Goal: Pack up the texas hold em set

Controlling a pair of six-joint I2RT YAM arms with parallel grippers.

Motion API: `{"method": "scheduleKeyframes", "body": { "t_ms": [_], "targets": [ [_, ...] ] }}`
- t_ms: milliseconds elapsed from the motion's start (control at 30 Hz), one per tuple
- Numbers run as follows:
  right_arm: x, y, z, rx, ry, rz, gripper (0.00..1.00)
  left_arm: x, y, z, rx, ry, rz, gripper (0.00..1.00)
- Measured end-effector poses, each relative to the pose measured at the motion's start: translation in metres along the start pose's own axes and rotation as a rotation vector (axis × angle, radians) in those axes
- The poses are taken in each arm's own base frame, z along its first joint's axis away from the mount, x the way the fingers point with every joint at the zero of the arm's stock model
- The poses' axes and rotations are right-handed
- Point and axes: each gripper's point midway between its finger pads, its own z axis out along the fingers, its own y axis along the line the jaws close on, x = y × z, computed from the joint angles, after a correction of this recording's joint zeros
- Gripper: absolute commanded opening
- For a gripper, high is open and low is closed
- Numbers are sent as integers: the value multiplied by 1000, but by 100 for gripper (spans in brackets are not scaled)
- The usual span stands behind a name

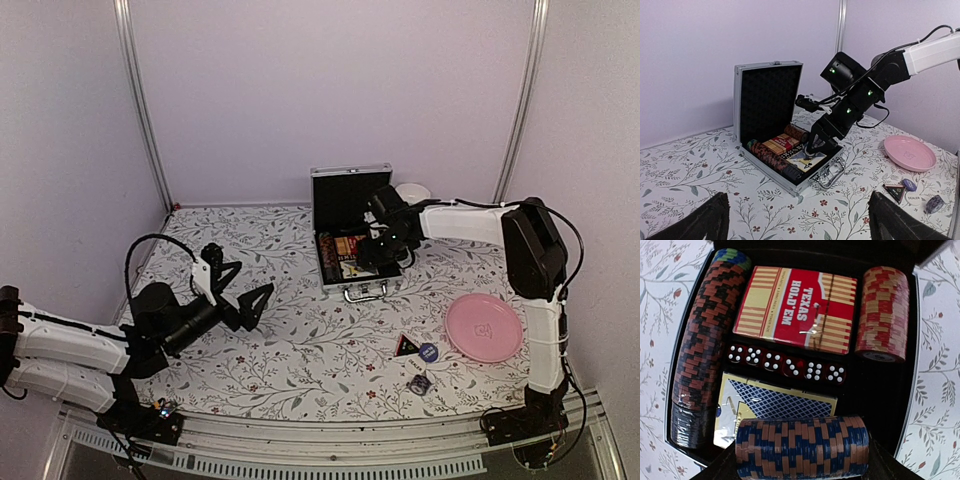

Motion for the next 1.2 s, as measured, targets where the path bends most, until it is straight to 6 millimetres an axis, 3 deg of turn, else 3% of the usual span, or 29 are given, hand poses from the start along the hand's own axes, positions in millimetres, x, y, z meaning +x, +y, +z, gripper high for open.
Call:
{"method": "scheduleKeyframes", "body": {
  "t_ms": [933, 1000, 1100, 1200],
  "targets": [
    [5, -47, -1, -86, 58, -845, 58, 7, 8, -2, -46, 32, -16, 97],
    [6, -47, -1, -89, 61, -890, 62, 6, 9, -3, -50, 30, -17, 97],
    [8, -48, -1, -93, 66, -949, 78, 4, 10, -4, -55, 26, -18, 97],
    [7, -47, -1, -97, 65, -991, 82, 5, 11, -5, -59, 29, -18, 97]
  ]
}}
